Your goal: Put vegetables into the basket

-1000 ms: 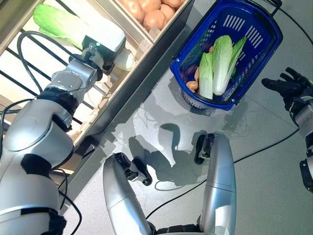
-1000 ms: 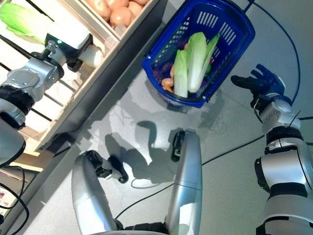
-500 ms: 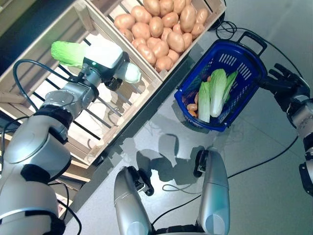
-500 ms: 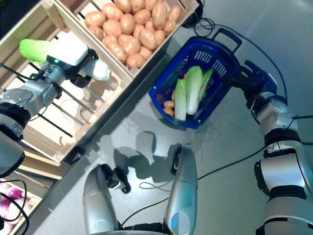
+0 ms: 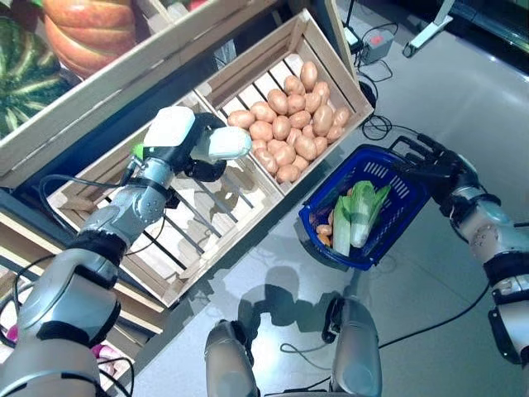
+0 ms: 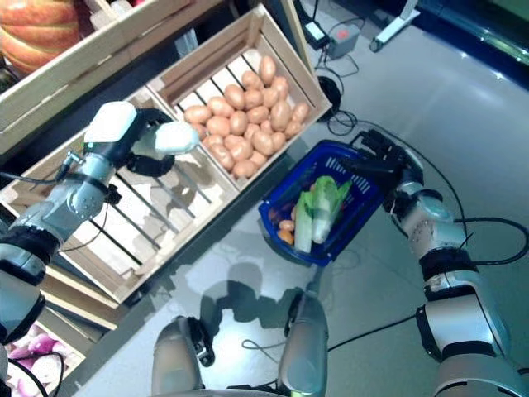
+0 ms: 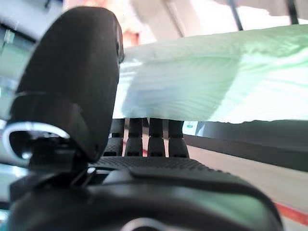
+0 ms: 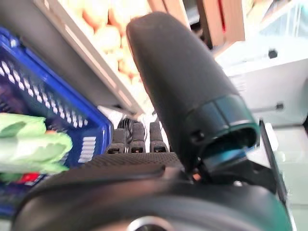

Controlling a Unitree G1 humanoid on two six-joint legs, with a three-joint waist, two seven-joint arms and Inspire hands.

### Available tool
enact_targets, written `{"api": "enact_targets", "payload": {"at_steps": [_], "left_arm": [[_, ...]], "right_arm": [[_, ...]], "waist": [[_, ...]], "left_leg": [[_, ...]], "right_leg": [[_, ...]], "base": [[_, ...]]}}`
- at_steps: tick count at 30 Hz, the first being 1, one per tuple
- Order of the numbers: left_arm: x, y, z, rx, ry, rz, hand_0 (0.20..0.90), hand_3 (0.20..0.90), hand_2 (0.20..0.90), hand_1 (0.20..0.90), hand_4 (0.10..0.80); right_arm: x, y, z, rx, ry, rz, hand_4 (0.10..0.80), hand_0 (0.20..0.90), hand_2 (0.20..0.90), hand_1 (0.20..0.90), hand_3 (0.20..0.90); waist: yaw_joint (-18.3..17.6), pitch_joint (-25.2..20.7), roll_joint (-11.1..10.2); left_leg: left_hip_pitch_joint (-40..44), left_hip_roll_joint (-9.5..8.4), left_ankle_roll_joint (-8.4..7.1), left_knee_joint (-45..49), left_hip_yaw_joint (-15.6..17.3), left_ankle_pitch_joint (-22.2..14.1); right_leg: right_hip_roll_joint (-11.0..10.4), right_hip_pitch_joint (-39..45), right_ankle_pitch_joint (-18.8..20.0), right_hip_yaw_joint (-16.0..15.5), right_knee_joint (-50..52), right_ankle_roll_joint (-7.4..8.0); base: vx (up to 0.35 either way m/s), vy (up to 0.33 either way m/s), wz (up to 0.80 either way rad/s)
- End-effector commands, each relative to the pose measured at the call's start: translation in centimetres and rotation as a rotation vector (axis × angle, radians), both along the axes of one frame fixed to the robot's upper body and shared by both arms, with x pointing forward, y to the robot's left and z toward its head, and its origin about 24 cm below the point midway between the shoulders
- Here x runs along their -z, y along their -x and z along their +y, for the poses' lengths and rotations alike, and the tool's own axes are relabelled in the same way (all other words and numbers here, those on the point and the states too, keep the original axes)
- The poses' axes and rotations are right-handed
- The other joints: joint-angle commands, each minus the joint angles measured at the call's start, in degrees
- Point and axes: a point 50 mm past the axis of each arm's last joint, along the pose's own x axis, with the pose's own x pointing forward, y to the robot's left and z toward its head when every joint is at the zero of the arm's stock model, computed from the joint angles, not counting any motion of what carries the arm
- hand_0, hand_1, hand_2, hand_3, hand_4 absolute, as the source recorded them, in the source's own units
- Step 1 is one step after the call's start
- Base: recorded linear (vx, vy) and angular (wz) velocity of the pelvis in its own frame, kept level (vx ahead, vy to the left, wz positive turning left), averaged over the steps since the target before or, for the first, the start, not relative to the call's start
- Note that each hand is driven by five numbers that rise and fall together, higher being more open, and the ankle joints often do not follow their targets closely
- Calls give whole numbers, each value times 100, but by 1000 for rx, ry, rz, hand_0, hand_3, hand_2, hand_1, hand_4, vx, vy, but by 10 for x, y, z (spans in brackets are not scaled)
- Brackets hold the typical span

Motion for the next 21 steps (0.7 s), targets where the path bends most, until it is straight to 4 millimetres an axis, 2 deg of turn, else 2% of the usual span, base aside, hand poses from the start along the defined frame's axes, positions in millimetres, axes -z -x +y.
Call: {"api": "enact_targets", "payload": {"at_steps": [1,2,3,4,7,8,10,13,15,17,21], "left_arm": [[-18,7,-8,104,336,-62,300,300,300,300,400],[-16,7,-9,114,373,-43,300,300,300,300,400],[-8,11,-16,181,550,30,300,300,300,300,400],[-7,12,-17,192,575,41,300,300,300,300,400],[7,15,-30,322,814,164,300,300,300,300,400],[8,15,-31,328,825,170,300,300,300,300,400],[15,17,-43,420,953,253,300,300,300,300,400],[18,19,-51,496,1050,299,300,300,300,300,400],[18,20,-53,512,1049,295,300,300,300,300,400],[15,22,-60,565,1069,282,300,300,300,300,400],[18,23,-72,625,1114,316,300,300,300,300,400]], "right_arm": [[10,4,25,-184,22,-49,800,900,900,900,900],[11,4,28,-214,36,-45,800,900,900,900,900],[14,7,44,-322,87,-24,800,900,900,900,900],[14,7,45,-335,95,-21,800,900,900,900,900],[14,9,59,-444,182,-8,800,900,900,900,900],[14,9,60,-448,184,-7,800,900,900,900,900],[10,8,71,-510,193,-3,800,900,900,900,900],[4,9,81,-563,148,-6,800,900,900,900,900],[5,9,85,-581,120,-3,800,900,900,900,900],[7,11,99,-637,5,8,800,900,900,900,900],[7,13,108,-655,-116,-19,800,900,900,900,900]], "waist": [[122,-1458,-128],[125,-1480,-129],[150,-1664,-152],[148,-1669,-154],[127,-1818,-169],[125,-1827,-170],[115,-1921,-174],[92,-1977,-154],[86,-1985,-145],[78,-2020,-121],[98,-2061,-104]], "left_leg": [[179,-81,170,-889,-31,838],[272,-116,164,-1001,-9,889],[677,-307,149,-1521,106,1058],[733,-323,143,-1577,108,1083],[1079,-422,136,-2194,164,1341],[1107,-432,135,-2250,163,1362],[1327,-500,124,-2651,186,1507],[1532,-545,95,-3016,211,1632],[1593,-550,90,-3122,214,1664],[1730,-561,63,-3390,221,1752],[1852,-584,46,-3663,180,1840]], "right_leg": [[42,1203,792,-116,-1675,45],[81,1303,836,-138,-1804,52],[317,1752,995,-190,-2482,76],[347,1817,1028,-186,-2567,80],[507,2140,1293,-170,-3143,136],[516,2168,1318,-167,-3202,143],[590,2346,1505,-123,-3551,203],[652,2487,1681,-72,-3891,249],[676,2528,1720,-51,-3977,256],[732,2631,1796,-25,-4172,282],[772,2701,1799,-45,-4246,295]], "base": [[93,-21,-3],[158,-36,-6],[135,-32,-9],[143,-37,-10],[50,-26,-10],[33,-24,-2],[52,-22,-6],[26,-9,-8],[22,-15,-5],[32,-18,-17],[18,-13,5]]}}
